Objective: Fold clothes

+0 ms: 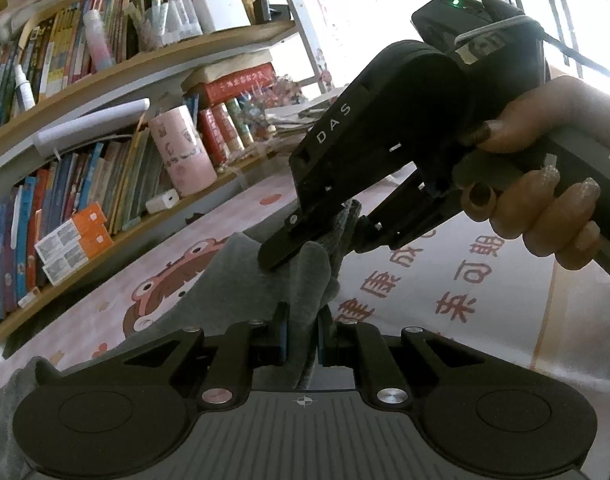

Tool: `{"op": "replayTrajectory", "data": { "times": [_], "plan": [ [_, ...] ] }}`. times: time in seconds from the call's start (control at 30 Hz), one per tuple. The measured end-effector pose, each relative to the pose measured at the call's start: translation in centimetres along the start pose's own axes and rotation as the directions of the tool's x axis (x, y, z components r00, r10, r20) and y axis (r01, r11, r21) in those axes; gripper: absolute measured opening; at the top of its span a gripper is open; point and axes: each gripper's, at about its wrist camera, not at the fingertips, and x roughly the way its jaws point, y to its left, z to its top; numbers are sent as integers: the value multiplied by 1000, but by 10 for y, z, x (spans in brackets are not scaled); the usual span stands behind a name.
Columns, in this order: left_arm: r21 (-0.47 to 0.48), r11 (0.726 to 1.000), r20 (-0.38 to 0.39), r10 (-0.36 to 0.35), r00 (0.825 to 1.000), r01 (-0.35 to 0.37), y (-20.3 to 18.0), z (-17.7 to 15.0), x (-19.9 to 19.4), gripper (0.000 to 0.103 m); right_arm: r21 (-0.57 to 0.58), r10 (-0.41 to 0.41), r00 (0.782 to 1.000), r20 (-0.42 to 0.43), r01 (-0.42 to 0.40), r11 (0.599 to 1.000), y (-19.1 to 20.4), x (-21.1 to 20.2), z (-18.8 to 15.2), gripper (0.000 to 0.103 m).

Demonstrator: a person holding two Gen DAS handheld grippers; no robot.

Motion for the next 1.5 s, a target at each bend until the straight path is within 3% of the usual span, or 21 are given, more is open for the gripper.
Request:
{"op": "replayTrajectory", "data": {
  "times": [0.23,0.5,0.87,1.1,1.23,1.37,1.5],
  "plan": [
    [-49,999,56,-14,998,17,4,7,-17,12,-59,4,1000,30,-2,998,22,-17,0,20],
    [-169,983,184,-33,982,64,19,13,-55,12,-196,32,997,72,-17,980,76,-43,-6,19],
    [-318,946,306,37,951,65,68,2,-109,12,-347,104,992,69,-73,935,161,-27,-20,19],
    [-457,886,367,112,923,75,127,-27,-150,12,-464,177,983,54,-132,876,232,19,-47,19],
    [-535,844,338,178,924,34,152,-56,-174,13,-543,181,983,-11,-158,825,267,61,-73,19],
    [-589,808,274,220,936,-18,166,-91,-191,21,-591,140,984,-107,-176,787,279,104,-103,21],
    [-613,789,255,244,936,-39,171,-106,-200,42,-613,46,982,-184,-151,775,270,145,-132,26]
  ]
}}
